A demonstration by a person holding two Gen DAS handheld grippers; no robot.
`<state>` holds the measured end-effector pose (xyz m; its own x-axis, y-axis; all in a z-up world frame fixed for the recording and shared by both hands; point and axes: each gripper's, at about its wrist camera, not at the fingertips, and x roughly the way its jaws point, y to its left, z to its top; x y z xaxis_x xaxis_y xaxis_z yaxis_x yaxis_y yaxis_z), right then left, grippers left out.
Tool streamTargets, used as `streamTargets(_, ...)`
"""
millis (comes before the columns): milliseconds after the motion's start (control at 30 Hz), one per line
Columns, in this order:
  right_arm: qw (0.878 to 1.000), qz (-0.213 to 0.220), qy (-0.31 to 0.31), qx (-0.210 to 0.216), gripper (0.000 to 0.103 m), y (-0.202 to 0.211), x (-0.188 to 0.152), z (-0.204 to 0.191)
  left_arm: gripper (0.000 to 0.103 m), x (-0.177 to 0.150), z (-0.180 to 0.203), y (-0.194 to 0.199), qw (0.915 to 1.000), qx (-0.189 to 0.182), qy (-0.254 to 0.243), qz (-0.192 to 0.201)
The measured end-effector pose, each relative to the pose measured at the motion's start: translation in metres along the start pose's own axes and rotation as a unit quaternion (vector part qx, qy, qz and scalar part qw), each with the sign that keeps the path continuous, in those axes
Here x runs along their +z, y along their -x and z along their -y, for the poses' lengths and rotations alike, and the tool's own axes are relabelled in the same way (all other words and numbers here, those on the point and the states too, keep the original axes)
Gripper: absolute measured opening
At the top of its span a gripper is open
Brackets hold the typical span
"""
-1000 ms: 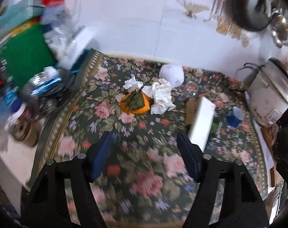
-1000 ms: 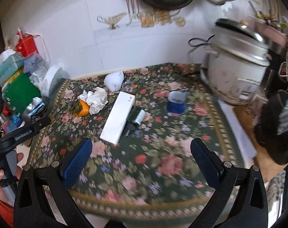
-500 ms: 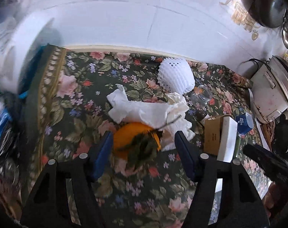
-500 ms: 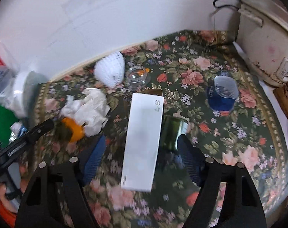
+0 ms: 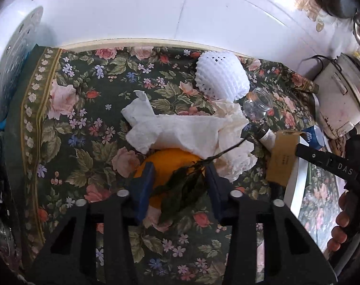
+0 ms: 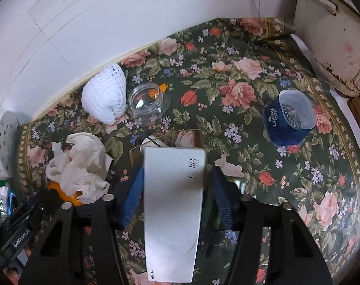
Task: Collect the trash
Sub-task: 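Close the left tool on the orange peel while the right tool grips the white box, then carry the orange peel and white box down over the white floor bucket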
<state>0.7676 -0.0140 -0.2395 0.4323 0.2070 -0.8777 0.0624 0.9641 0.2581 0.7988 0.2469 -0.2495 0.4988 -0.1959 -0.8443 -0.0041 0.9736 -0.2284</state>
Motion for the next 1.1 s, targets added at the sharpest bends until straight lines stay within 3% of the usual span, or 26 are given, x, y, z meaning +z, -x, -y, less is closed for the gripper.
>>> streamTargets(100, 1.000, -0.002, 0.007, -0.004, 0.049, -0.002, -0.001, -0.001, 0.031, -0.001, -0.003, 0.004, 0.9999, -0.005, 0.008, 0.005)
streamTargets(167, 1.000, 0.001, 0.011, -0.004, 0.048, 0.001, -0.003, -0.003, 0.020, 0.000, -0.003, 0.010, 0.9999, -0.006, 0.007, 0.010)
streamTargets(367, 0.998, 0.038, 0.050, -0.017, 0.048, 0.033, -0.012, -0.013, 0.009, -0.008, -0.003, 0.027, 0.9997, 0.001, 0.012, 0.019)
streamTargets(667, 0.991, 0.094, 0.098, -0.001, 0.048, 0.093, -0.038, -0.011, 0.008, -0.045, 0.018, 0.077, 0.9974, 0.027, 0.033, 0.058)
streamTargets(1100, 0.977, 0.130, 0.158, 0.066, 0.048, 0.178, -0.114, 0.049, 0.007, -0.144, 0.097, 0.169, 0.9884, 0.052, 0.056, 0.131)
